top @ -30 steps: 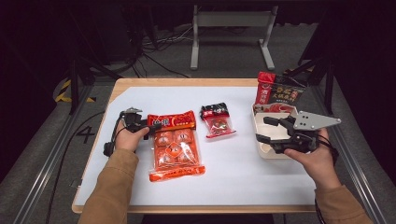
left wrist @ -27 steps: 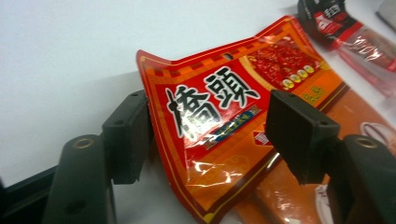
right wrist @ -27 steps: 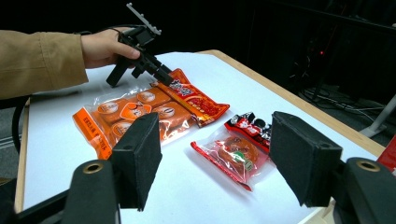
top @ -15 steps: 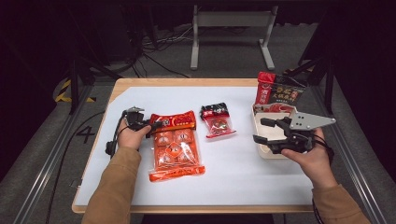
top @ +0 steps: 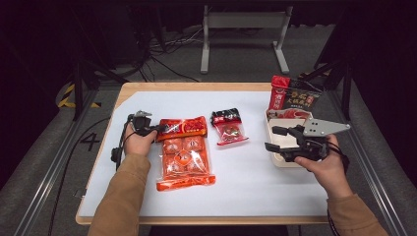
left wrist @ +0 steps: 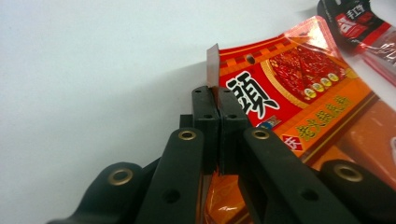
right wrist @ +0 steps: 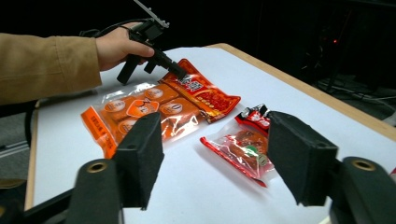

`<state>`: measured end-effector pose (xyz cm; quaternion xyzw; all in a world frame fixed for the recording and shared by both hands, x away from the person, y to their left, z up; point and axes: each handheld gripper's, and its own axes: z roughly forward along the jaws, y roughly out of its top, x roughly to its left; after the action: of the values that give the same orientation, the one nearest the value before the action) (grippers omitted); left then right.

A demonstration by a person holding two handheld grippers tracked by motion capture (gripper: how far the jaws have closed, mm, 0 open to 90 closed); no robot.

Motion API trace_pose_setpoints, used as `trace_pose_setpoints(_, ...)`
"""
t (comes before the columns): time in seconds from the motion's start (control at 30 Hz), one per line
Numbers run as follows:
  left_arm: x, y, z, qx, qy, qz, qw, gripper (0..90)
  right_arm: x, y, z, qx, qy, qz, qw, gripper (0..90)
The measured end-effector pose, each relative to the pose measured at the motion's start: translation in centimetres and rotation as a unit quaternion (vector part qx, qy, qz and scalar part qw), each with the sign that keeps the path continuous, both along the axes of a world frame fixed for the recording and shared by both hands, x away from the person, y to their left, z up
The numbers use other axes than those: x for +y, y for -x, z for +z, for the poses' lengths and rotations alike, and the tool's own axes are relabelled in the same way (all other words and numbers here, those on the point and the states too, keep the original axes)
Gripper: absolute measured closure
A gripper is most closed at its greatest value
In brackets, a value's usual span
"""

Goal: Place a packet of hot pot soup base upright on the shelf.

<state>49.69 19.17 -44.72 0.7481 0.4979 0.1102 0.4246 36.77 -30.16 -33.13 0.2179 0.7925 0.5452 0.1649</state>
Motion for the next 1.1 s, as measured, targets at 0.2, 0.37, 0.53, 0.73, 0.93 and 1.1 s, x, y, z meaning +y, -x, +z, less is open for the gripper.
trace_pose_setpoints(0.2,-0.1,0.8,1.3,-0.013,-0.006,-0.002,0.9999,90.0,0.0,0.0,0.0,0.013,-0.015,0.003,0.9998,49.8)
trace_pose_setpoints(0.37,0.0,1.5,2.5,-0.033,-0.006,-0.005,0.9994,90.0,0.2,0.2,0.1,0.03,-0.02,0.009,0.9993,49.0)
trace_pose_setpoints(0.53,-0.2,2.1,4.1,-0.053,-0.002,-0.009,0.9985,90.0,0.1,0.0,0.1,0.045,-0.038,-0.001,0.9983,50.1)
trace_pose_setpoints(0.73,-0.1,3.4,6.4,-0.083,0.014,-0.021,0.9962,90.0,0.2,0.0,0.1,0.051,-0.037,0.001,0.998,51.6)
trace_pose_setpoints(0.93,-0.4,4.8,8.2,-0.11,0.019,-0.031,0.9932,90.0,0.5,-0.1,0.0,0.056,-0.031,0.004,0.998,53.4)
trace_pose_setpoints(1.1,-0.6,6.0,9.5,-0.133,0.033,-0.041,0.9897,90.0,0.9,0.0,-0.1,0.058,-0.019,0.009,0.9981,54.5)
